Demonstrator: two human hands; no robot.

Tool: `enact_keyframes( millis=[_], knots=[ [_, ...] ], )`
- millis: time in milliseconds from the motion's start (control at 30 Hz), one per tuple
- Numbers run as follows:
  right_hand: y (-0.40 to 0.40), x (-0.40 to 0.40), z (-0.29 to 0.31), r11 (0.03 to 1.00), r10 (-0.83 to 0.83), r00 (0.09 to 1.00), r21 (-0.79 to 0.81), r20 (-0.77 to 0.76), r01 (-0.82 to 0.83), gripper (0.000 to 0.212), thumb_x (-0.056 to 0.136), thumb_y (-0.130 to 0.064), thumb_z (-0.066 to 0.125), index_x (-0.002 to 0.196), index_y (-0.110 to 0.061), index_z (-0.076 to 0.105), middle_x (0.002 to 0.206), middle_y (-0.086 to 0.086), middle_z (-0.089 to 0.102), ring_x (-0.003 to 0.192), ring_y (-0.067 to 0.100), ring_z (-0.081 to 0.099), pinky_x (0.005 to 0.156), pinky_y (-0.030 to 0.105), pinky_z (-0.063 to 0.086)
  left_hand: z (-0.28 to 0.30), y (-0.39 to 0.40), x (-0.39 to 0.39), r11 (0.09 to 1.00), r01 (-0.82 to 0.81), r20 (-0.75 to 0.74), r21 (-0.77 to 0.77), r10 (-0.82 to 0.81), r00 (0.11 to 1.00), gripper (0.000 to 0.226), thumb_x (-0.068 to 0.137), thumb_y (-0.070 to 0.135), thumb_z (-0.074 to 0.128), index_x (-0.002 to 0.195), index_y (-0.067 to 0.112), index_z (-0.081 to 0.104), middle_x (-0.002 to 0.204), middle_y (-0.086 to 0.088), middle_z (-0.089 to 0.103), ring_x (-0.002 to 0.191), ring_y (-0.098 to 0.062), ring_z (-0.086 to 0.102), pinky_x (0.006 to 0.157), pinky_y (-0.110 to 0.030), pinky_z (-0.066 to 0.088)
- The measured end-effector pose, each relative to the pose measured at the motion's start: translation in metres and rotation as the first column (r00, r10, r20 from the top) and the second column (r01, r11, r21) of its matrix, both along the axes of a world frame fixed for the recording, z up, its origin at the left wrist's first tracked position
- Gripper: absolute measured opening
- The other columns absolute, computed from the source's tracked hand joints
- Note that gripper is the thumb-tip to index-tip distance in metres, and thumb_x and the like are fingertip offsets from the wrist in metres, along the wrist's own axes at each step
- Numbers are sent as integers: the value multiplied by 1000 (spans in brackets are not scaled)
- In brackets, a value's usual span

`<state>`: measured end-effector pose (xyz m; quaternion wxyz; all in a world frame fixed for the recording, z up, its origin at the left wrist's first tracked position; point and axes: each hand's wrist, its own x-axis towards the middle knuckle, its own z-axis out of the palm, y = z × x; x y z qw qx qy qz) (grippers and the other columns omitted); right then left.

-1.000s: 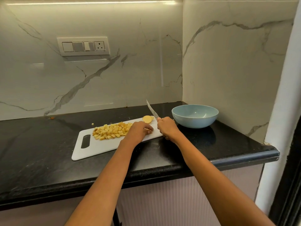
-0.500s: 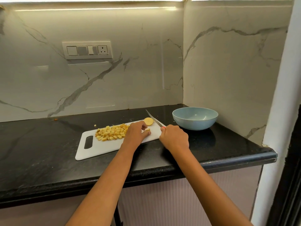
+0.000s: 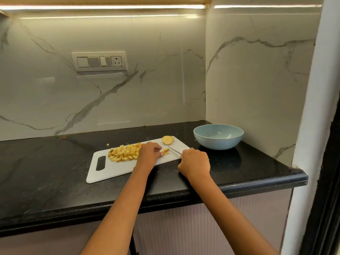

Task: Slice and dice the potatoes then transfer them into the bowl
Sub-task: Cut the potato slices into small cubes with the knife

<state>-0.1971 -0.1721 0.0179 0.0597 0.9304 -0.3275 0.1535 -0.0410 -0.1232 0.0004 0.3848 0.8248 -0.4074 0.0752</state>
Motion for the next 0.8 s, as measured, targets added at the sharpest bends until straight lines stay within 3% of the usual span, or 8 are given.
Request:
enact_keyframes(
  millis=[167, 267, 400, 500, 667, 800],
  knots=[
    [7, -6, 0, 998, 55, 998, -2, 15, -55, 27, 95, -26, 44, 112, -9, 58, 101, 7, 61, 85, 20, 59, 68, 27, 41, 0, 1, -1, 1000, 4, -29, -30, -5, 1000, 32, 79, 7, 70, 111, 2, 65, 107, -16, 67, 98, -22, 63, 93, -30, 48],
    [10, -7, -3, 999, 26, 997, 21, 77, -27, 26, 95, -24, 43, 111, -9, 57, 100, 7, 61, 78, 18, 55, 65, 26, 39, 0, 1, -1, 999, 8, -26, -39, -9, 1000, 29, 79, 6, 70, 108, 2, 67, 106, -15, 68, 97, -22, 64, 92, -29, 49],
    [13, -3, -3, 999, -4, 995, 37, 98, 0, 25, 96, -23, 44, 113, -10, 56, 103, 7, 60, 89, 20, 60, 72, 27, 42, 0, 1, -5, 997, 24, 21, -68, -23, 1000, 20, 81, 11, 69, 99, 5, 71, 99, -12, 70, 91, -19, 63, 84, -25, 47],
    [14, -2, -3, 999, -8, 994, 47, 112, 2, 25, 96, -23, 43, 112, -10, 56, 102, 7, 60, 89, 20, 60, 71, 27, 41, 0, 0, -6, 999, 25, 40, -36, -23, 999, 16, 83, 10, 67, 97, 5, 72, 99, -11, 71, 92, -20, 63, 87, -28, 48],
    [13, -1, -2, 997, -9, 990, 82, 143, -3, 25, 96, -23, 43, 111, -10, 57, 101, 7, 60, 86, 19, 59, 74, 27, 45, -1, 1, -4, 999, 29, -12, -32, -29, 1000, 20, 86, -1, 59, 100, 4, 71, 106, -12, 69, 100, -22, 60, 90, -25, 45],
    [13, -2, -3, 993, -11, 988, 115, 154, -7, 26, 96, -23, 43, 113, -10, 57, 104, 8, 61, 90, 19, 61, 78, 28, 48, -1, 2, -4, 999, 6, -29, -35, -7, 1000, 27, 82, 8, 67, 109, 2, 67, 111, -13, 67, 101, -21, 61, 90, -27, 46]
  ],
)
